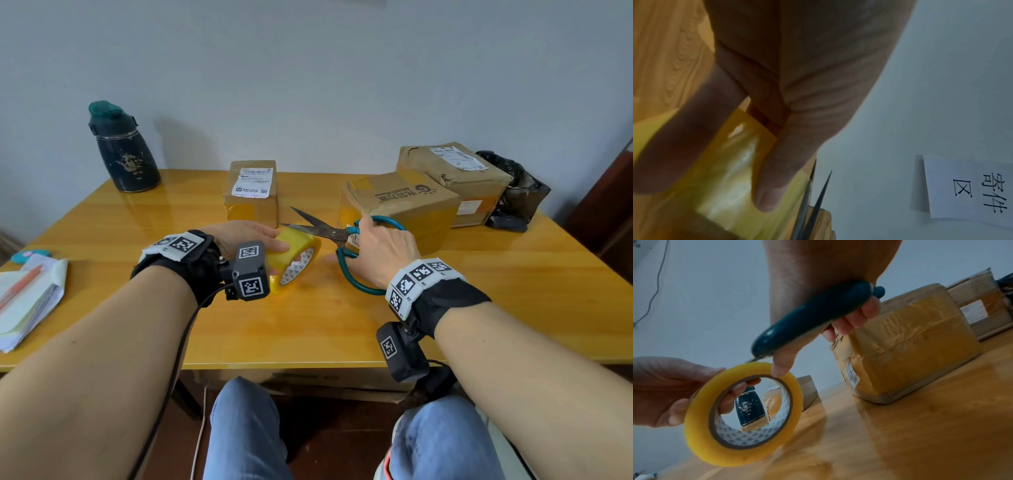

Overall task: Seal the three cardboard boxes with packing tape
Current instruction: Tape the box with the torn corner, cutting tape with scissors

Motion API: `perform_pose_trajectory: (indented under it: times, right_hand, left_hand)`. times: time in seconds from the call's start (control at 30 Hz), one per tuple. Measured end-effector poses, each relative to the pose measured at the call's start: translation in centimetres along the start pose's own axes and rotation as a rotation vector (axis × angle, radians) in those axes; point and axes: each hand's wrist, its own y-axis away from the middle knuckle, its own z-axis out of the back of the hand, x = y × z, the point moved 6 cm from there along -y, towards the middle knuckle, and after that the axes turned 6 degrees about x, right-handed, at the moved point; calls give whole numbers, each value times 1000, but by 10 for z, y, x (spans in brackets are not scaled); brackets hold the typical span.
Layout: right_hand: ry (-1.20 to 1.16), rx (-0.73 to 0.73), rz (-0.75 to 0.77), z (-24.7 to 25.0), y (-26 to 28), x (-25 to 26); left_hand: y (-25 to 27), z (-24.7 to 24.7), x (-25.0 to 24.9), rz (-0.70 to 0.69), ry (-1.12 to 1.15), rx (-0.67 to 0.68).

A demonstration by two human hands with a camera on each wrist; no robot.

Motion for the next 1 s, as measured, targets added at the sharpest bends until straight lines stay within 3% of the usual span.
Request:
perform_pose_trajectory:
  times: [0.23,0.5,0.63,0.73,1.0]
  right_hand:
    - [-29,15,-24,-8,4,-3]
    - [-154,152,-109,-20,4,-9]
    - [-214,262,-123,-30,0,-6]
    - [-239,339,-135,-44,-3,-5]
    - [-187,471,-159,-71,-3,-2]
  left_hand:
    - [5,8,-3,15,-69,-17]
    - [-5,11,4,58,-190,-120]
    - [1,5,-5,58,-228,-246]
    - [2,3,-14,35,-379,-376]
    - [-1,-1,-8,63,-572,-477]
